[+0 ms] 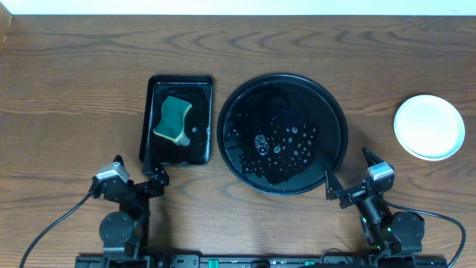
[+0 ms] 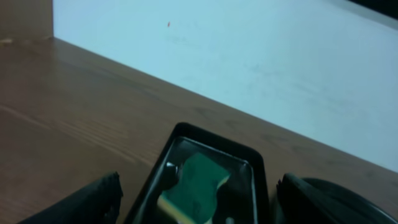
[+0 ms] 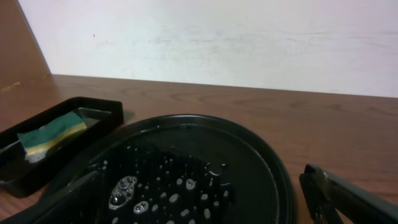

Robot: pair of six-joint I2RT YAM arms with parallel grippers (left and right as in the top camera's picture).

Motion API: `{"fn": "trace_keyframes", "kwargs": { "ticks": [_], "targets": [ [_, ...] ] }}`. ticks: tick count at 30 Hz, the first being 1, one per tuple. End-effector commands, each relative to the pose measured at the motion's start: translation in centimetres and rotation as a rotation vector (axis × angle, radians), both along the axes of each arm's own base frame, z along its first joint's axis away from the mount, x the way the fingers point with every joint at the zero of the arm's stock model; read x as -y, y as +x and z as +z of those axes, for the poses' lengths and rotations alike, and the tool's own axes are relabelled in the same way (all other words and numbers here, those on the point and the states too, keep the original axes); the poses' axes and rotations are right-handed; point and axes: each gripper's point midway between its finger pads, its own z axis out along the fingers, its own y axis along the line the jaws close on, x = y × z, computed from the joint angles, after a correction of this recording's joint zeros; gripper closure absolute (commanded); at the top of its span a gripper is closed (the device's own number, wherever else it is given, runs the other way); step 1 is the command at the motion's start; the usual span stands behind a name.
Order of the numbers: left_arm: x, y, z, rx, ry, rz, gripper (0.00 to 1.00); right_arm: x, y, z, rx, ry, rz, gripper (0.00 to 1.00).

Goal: Clean dirty plates on tray and stack at the side

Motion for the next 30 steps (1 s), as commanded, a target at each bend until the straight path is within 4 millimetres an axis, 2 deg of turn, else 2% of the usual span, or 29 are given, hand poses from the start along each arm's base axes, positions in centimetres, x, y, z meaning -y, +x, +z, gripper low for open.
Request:
{"fn": "trace_keyframes", "kwargs": {
  "ticks": [1, 4, 6, 30],
  "targets": [
    [0.2, 0.5, -2.3, -0.014, -0.008, -0.015, 0.18, 0.3, 0.1, -0.1, -0.002, 0.002, -0.013, 0.01],
    [0.3, 0.7, -4.1, -0.052, -0.045, -0.011, 0.18, 0.2, 0.1, -0.1, -0.002, 0.002, -0.012, 0.01],
    [0.3, 0.6, -4.6, -0.071, -0.044, -0.012, 0.18, 0.2, 0.1, -0.1, -0.002, 0.002, -0.012, 0.01],
    [0.3, 0.6, -4.7, -0.074, -0.044, -0.011, 0.18, 0.3, 0.1, -0.1, -0.002, 0.002, -0.013, 0.01]
  ]
}}
